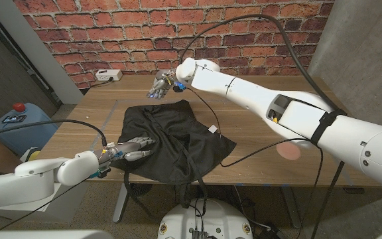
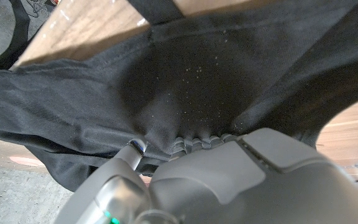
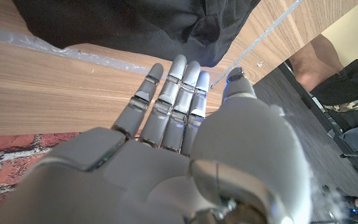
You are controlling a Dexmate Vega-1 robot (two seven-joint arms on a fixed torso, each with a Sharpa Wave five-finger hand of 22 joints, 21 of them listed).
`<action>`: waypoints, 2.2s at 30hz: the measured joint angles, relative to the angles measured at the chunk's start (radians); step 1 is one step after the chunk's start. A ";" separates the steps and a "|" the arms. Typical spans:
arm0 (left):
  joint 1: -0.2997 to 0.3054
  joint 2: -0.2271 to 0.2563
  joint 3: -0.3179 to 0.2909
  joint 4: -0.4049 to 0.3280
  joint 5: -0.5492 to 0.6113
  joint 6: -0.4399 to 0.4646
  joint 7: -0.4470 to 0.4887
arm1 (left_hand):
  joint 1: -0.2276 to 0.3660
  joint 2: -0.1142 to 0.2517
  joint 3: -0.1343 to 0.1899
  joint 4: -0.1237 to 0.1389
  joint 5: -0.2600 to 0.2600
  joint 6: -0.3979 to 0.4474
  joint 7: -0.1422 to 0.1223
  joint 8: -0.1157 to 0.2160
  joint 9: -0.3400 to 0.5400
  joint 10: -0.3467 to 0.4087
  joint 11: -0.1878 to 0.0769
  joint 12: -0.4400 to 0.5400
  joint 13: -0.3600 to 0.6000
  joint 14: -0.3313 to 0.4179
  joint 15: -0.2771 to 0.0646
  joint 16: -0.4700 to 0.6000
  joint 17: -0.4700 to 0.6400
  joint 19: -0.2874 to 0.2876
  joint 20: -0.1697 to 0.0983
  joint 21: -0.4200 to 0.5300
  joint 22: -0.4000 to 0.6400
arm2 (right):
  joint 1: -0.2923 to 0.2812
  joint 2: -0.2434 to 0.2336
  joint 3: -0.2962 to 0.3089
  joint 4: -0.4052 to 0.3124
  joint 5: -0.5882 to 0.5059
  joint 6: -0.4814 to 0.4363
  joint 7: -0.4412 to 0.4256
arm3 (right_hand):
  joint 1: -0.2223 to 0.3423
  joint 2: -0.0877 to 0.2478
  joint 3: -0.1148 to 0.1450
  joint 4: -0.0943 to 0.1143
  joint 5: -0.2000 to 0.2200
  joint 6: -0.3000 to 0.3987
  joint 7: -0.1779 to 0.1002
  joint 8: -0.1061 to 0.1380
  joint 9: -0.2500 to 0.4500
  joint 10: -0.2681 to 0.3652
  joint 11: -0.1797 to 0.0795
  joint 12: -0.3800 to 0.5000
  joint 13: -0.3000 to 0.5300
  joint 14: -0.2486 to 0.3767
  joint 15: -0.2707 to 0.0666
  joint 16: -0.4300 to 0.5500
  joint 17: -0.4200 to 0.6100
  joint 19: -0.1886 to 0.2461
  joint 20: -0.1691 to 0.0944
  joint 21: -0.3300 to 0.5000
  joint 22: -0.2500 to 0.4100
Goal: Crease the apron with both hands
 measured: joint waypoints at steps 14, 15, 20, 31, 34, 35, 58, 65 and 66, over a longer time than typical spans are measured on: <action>-0.011 -0.018 -0.011 0.013 0.019 -0.014 -0.034 | 0.006 0.006 -0.004 -0.004 0.000 0.000 0.000 0.000 0.000 0.000 0.000 0.000 0.000 0.000 0.000 0.001 0.000 0.002 0.002 0.000 0.001 | -0.058 -0.124 0.035 -0.183 0.015 -0.054 -0.023 | 0.000 0.000 -0.001 -0.010 0.002 -0.016 -0.006 0.000 -0.007 -0.024 0.001 -0.023 -0.011 -0.025 0.003 0.000 0.000 -0.005 0.016 0.000 0.000; -0.011 -0.019 -0.012 0.013 0.020 -0.014 -0.037 | 0.006 0.006 -0.004 -0.004 0.000 0.000 0.000 0.000 0.000 0.000 0.000 0.000 0.000 0.000 0.000 0.001 -0.001 0.002 0.002 -0.001 0.001 | -0.063 -0.135 0.038 -0.197 0.016 -0.058 -0.025 | 0.000 0.000 -0.004 -0.013 0.006 -0.016 -0.006 0.000 -0.009 -0.027 -0.001 -0.023 -0.011 -0.027 0.005 0.000 0.000 -0.005 0.016 0.000 0.000; -0.012 -0.019 -0.018 0.013 0.021 -0.015 -0.043 | 0.006 0.006 -0.004 -0.004 0.000 0.000 0.000 0.000 0.000 0.000 0.000 0.000 0.000 0.000 0.000 0.001 -0.001 0.002 0.001 -0.001 0.001 | -0.077 -0.165 0.048 -0.236 0.020 -0.071 -0.029 | 0.000 0.000 -0.004 -0.013 0.008 -0.018 -0.007 0.000 -0.009 -0.033 0.002 -0.029 -0.013 -0.027 0.005 0.000 0.000 -0.005 0.016 0.000 0.000; 0.054 0.036 -0.084 -0.026 -0.018 -0.002 -0.030 | 0.006 0.006 -0.004 -0.004 0.000 0.000 0.000 0.000 0.000 0.000 0.000 0.000 0.000 0.000 0.000 0.003 -0.001 0.002 0.001 -0.001 0.001 | -0.103 -0.219 0.070 -0.301 0.034 -0.084 -0.035 | 0.000 0.000 -0.004 -0.013 0.008 -0.023 -0.002 0.000 -0.009 -0.039 0.008 -0.040 -0.020 -0.034 0.013 0.008 0.000 -0.011 0.022 0.000 0.005; 0.097 0.043 -0.130 -0.034 -0.028 0.001 -0.029 | 0.006 0.006 -0.004 -0.004 0.000 0.000 0.000 0.000 0.000 0.000 0.000 0.000 0.000 0.001 0.000 0.007 0.001 0.002 0.002 0.001 0.003 | -0.106 -0.227 0.074 -0.312 0.038 -0.085 -0.036 | 0.000 0.000 -0.004 -0.013 0.008 -0.023 -0.002 0.000 -0.014 -0.039 0.007 -0.040 -0.020 -0.034 0.013 0.008 -0.003 -0.011 0.022 0.000 0.005; 0.128 0.043 -0.164 -0.039 -0.028 0.001 -0.029 | 0.008 0.003 -0.004 -0.004 0.000 0.000 0.000 0.000 0.000 0.000 0.000 0.000 0.000 0.001 0.000 0.009 0.002 0.004 0.003 0.001 0.003 | -0.106 -0.227 0.074 -0.312 0.038 -0.085 -0.036 | 0.000 0.000 -0.002 -0.015 0.008 -0.027 -0.006 0.000 -0.014 -0.039 0.007 -0.040 -0.020 -0.034 0.013 0.008 -0.003 -0.011 0.022 0.000 0.005; 0.447 -0.316 -0.688 -0.136 0.198 -0.038 -0.319 | 0.011 0.001 -0.008 -0.008 0.000 0.006 -0.005 0.000 0.000 0.006 -0.006 0.000 0.000 0.001 0.000 0.009 0.002 0.004 0.003 0.001 0.002 | -0.134 -0.271 0.097 -0.368 0.055 -0.085 -0.046 | -0.004 0.004 -0.001 -0.024 0.008 -0.028 -0.007 0.000 -0.019 -0.039 0.007 -0.051 -0.030 -0.041 0.006 0.008 -0.007 -0.011 0.021 0.000 0.005; 0.440 -0.393 -0.719 -0.148 0.252 -0.061 -0.377 | 0.011 0.001 -0.005 -0.011 0.000 0.006 -0.005 0.000 0.000 0.006 -0.006 0.000 0.000 0.001 0.000 0.009 0.002 0.004 0.003 0.001 0.002 | -0.140 -0.275 0.099 -0.375 0.056 -0.087 -0.051 | -0.004 0.004 -0.001 -0.024 0.008 -0.028 -0.007 0.000 -0.018 -0.039 0.007 -0.055 -0.031 -0.041 0.006 0.015 -0.007 -0.010 0.021 0.000 0.005; 0.437 -0.400 -0.720 -0.148 0.260 -0.066 -0.384 | 0.011 0.001 -0.005 -0.011 0.000 0.006 -0.005 0.000 0.000 0.006 -0.006 0.000 0.000 0.001 0.000 0.009 0.002 0.004 0.003 0.001 0.002 | -0.141 -0.275 0.100 -0.376 0.056 -0.088 -0.054 | -0.004 0.004 -0.001 -0.024 0.008 -0.029 -0.008 0.000 -0.018 -0.039 0.007 -0.055 -0.033 -0.041 0.006 0.015 -0.007 -0.010 0.021 0.000 0.005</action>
